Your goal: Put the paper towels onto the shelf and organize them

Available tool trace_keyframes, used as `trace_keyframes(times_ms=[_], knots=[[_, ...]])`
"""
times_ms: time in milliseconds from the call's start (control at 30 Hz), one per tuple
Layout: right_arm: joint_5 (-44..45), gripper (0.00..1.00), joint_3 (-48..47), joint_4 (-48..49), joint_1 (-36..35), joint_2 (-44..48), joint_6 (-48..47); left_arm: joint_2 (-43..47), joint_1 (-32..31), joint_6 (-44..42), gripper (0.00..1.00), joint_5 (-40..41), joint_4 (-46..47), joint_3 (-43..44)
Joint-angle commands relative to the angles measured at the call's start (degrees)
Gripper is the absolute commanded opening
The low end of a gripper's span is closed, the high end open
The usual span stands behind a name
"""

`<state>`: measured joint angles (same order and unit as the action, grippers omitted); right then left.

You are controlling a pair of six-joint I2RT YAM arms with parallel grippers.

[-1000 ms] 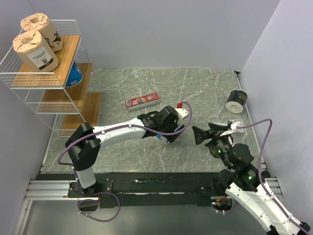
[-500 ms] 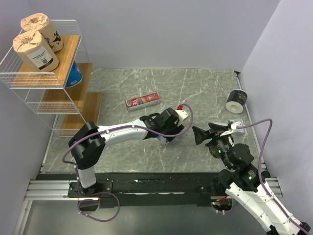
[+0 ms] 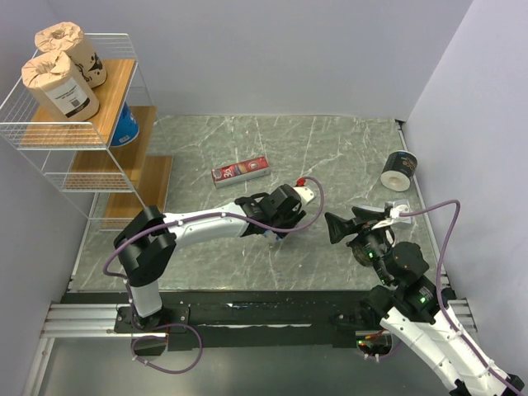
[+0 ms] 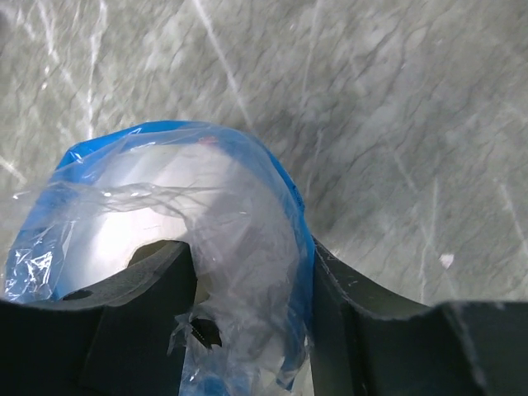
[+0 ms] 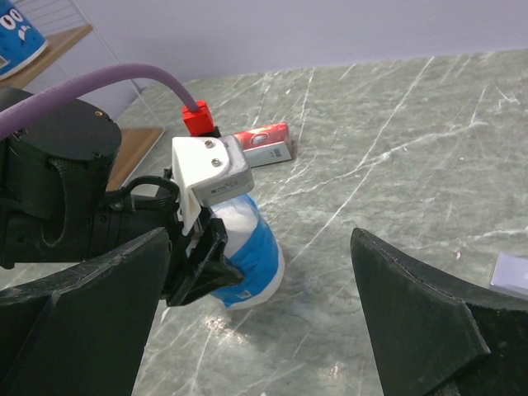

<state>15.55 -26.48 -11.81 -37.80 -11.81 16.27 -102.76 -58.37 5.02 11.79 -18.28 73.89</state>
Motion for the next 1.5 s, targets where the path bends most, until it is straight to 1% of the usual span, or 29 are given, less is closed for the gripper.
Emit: trace_keyframes(times_ms=[0, 133, 167, 267, 367, 467, 500, 533, 600, 633, 700, 767, 900, 1000, 1267, 1467], knots=[[0.44, 0.96, -3.75, 0.13, -0.26, 0.30, 0.25, 5.46, -0.08, -0.44, 0.39, 5.86, -5.09, 1.78], [0.27, 0.97, -4.46, -0.49, -0.34, 0.83, 0.16, 8.71, 0.27, -1.32, 0.38, 11.84, -9.83, 5.73], [0.27, 0.96, -4.54, -0.49, -0.34, 0.83, 0.25, 9.94, 0.45, -1.67, 0.38, 13.24, -12.28, 6.52], [-0.17, 0.96, -4.20, -0.23, -0.34, 1.18, 0.43, 12.23, 1.94, -2.37, 0.36, 18.08, -15.72, 10.13], [-0.87, 0.96, -3.93, 0.04, -0.26, 1.27, 0.78, 14.69, 4.48, -3.43, 0.38, 21.51, -18.27, 12.85], [-1.22, 0.96, -4.02, -0.23, -0.26, 1.27, 0.69, 16.18, 8.61, -4.31, 0.37, 26.69, -21.08, 16.28], [-1.31, 0.96, -4.11, -0.31, -0.34, 1.27, 0.60, 16.36, 11.41, -4.40, 0.37, 27.49, -21.70, 17.25], [-1.40, 0.96, -4.11, -0.40, -0.26, 1.35, 0.52, 16.62, 12.74, -4.40, 0.37, 28.02, -22.84, 19.34], [-1.49, 0.96, -4.11, -0.32, -0.26, 1.35, 0.51, 17.15, 16.33, -4.40, 0.37, 29.34, -23.37, 20.85], [-1.66, 0.96, -4.11, -0.32, -0.34, 1.35, 0.51, 17.33, 17.23, -6.32, 0.38, 29.86, -23.55, 22.08], [-1.93, 0.97, -4.11, -0.32, -0.34, 1.35, 0.51, 17.33, 19.68, -6.86, 0.38, 31.27, -24.08, 23.05], [-2.10, 0.96, -4.28, -0.66, -0.34, 1.35, 0.43, 16.98, 21.27, -6.86, 0.39, 32.06, -25.82, 24.72], [-2.28, 0.96, -4.37, -1.02, -0.34, 1.79, 0.43, 16.19, 24.52, -6.77, 0.39, 36.27, -28.12, 26.74], [-2.19, 0.96, -4.20, -1.11, -0.34, 2.14, 0.34, 16.19, 26.02, -7.04, 0.39, 36.64, -28.74, 27.10], [-2.72, 0.96, -3.93, -0.67, -0.34, 1.71, 0.52, 15.58, 26.73, -7.48, 0.39, 39.53, -30.67, 28.59], [-2.98, 0.96, -4.10, -0.93, -0.34, 1.88, 0.60, 15.57, 28.57, -6.34, 0.40, 40.50, -32.43, 28.77]])
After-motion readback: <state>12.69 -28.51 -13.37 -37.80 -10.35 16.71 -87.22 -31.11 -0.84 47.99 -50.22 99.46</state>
